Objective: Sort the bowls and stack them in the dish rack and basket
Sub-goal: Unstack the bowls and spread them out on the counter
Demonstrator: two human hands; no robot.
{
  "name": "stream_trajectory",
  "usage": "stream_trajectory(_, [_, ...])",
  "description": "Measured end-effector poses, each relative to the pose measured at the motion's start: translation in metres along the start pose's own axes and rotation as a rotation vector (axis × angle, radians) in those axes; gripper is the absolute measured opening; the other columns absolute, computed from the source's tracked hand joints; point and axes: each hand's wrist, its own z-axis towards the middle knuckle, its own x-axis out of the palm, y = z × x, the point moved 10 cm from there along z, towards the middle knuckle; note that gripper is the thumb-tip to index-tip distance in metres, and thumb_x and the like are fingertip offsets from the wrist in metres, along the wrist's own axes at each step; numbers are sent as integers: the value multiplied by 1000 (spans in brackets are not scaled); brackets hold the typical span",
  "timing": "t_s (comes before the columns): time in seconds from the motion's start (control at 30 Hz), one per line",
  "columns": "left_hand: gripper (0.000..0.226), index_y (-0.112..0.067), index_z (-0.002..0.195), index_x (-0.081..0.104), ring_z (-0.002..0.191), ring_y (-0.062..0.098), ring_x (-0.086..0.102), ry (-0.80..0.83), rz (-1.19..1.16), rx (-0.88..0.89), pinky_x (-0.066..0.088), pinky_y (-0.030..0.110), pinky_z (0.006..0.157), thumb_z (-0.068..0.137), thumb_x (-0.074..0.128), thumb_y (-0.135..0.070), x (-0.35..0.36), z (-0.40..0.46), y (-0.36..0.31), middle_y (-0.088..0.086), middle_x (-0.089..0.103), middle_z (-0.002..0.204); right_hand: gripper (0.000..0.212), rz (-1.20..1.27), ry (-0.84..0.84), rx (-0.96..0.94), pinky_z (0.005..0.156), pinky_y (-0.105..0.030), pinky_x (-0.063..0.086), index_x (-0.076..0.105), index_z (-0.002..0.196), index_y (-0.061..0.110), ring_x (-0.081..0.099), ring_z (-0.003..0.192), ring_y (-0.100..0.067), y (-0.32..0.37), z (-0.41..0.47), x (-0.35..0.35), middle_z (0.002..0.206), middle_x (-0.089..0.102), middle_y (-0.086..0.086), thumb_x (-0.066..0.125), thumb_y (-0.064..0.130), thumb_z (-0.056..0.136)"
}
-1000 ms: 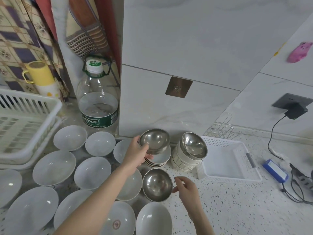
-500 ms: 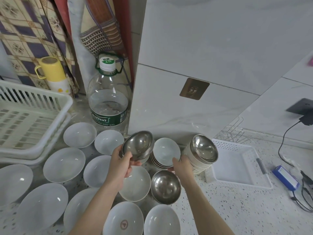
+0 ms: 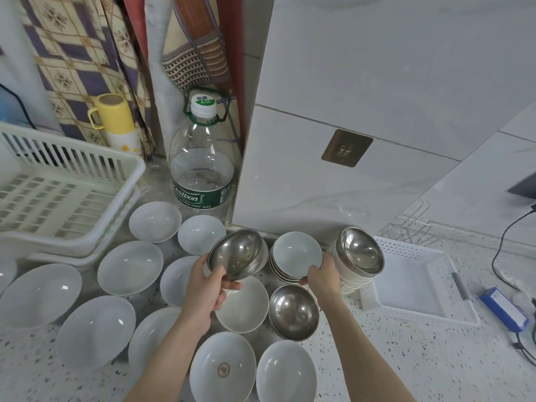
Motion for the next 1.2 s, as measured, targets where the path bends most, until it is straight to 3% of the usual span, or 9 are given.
stream_trajectory(0.13, [25,-33,121,52,29,7,34,-14,6,15,21,14,32,97,54,-25,-6,-8,2,21,74,72,46,97,38,-44,41,-10,42,44,124,14,67,59,-17,5,-19,-6,118,55,-9,37,-5,83])
stream_trajectory(0.27, [25,-30,121,53,31,7,38,-7,24,27,21,15,33,97,54,-26,-6,-21,5,20,74,73,51,269,18,23,39,-15,42,45,128,18,63,58,-13,-7,-48,-19,108,55,-2,39,-8,84])
stream_trajectory(0.33, [28,-31,124,51,31,7,37,5,42,21,21,16,33,97,54,-25,-4,-28,9,21,74,73,50,365,1,91,38,-15,39,48,123,24,60,45,-7,-24,-64,-27,102,59,-5,40,-7,84])
stream_trajectory(0.43, [32,-31,127,48,31,5,43,16,96,31,23,15,32,97,54,-23,3,-39,14,20,74,75,47,446,-4,164,36,-17,32,51,125,21,46,36,-6,-54,-85,-41,76,66,-19,41,-5,86])
stream_trajectory(0.53, [35,-35,127,45,34,6,50,41,147,46,24,16,32,97,52,-20,16,-49,22,18,75,77,43,539,-25,190,35,-17,30,52,125,19,38,40,-12,-78,-101,-59,51,61,-14,43,-5,90])
stream_trajectory(0.63, [40,-38,127,47,51,17,65,94,180,52,23,17,33,95,49,-13,38,-57,35,15,75,78,42,573,-58,207,35,-18,30,52,126,19,34,39,-13,-100,-114,-79,50,61,-14,44,-4,92])
stream_trajectory(0.7, [47,-43,127,47,52,22,60,131,220,46,24,17,34,94,47,-10,57,-62,45,17,74,77,42,583,-89,225,35,-20,28,51,127,19,30,38,-14,-117,-120,-92,50,60,-15,44,-4,91])
stream_trajectory(0.9, [57,-54,122,41,39,8,57,211,290,66,28,19,33,92,47,-6,118,-84,71,22,70,89,45,587,-175,249,35,-21,28,49,130,18,32,32,-10,-152,-113,-135,47,60,-14,45,-4,91])
stream_trajectory(1.2, [66,-53,140,26,39,0,54,148,376,34,35,16,39,93,56,-19,184,-97,134,7,76,74,45,496,-88,177,45,-25,32,48,122,29,34,34,-8,-177,-88,-187,50,63,-14,43,-1,89])
